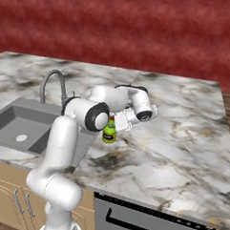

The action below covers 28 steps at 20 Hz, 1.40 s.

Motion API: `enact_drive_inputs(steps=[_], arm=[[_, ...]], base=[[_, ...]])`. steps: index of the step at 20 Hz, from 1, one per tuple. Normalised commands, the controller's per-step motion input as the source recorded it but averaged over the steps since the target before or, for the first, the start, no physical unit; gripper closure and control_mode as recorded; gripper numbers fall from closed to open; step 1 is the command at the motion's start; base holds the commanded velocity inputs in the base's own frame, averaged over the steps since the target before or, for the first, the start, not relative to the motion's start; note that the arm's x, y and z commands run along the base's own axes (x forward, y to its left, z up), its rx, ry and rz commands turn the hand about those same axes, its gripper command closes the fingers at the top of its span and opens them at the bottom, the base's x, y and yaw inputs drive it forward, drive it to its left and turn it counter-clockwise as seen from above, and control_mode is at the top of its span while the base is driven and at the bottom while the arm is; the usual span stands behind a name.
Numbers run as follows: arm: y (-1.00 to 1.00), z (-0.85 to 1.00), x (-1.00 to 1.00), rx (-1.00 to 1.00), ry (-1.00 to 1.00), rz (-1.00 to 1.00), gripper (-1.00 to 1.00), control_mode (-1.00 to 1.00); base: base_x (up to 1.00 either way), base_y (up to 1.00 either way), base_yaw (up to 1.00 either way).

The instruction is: Locate and retrieve the spray and sponge from the cabinet. Place them next to the sink.

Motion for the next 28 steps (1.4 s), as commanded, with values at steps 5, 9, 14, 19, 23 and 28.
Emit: enact_drive_inputs(steps=[5, 9, 14, 19, 23, 28], arm=[[0.12, -0.26, -0.27, 0.0, -0.27, 0.18, 1.0, -1.0], [0.06, -0.22, -0.15, 0.02, -0.21, 0.11, -1.0, -1.0], [0.01, -0.13, 0.04, 0.03, -0.07, 0.06, -1.0, -1.0], [0.0, 0.0, 0.27, 0.0, 0.02, 0.03, -1.0, -1.0], [-0.3, 0.01, 0.35, 0.0, 0.13, 0.03, -1.0, -1.0], [-0.57, 0.14, 0.28, 0.0, 0.17, 0.01, -1.0, -1.0]], base=[[0.0, 0.0, 0.0], [0.0, 0.0, 0.0], [0.0, 0.0, 0.0], [0.0, 0.0, 0.0], [0.0, 0.0, 0.0], [0.0, 0.0, 0.0]])
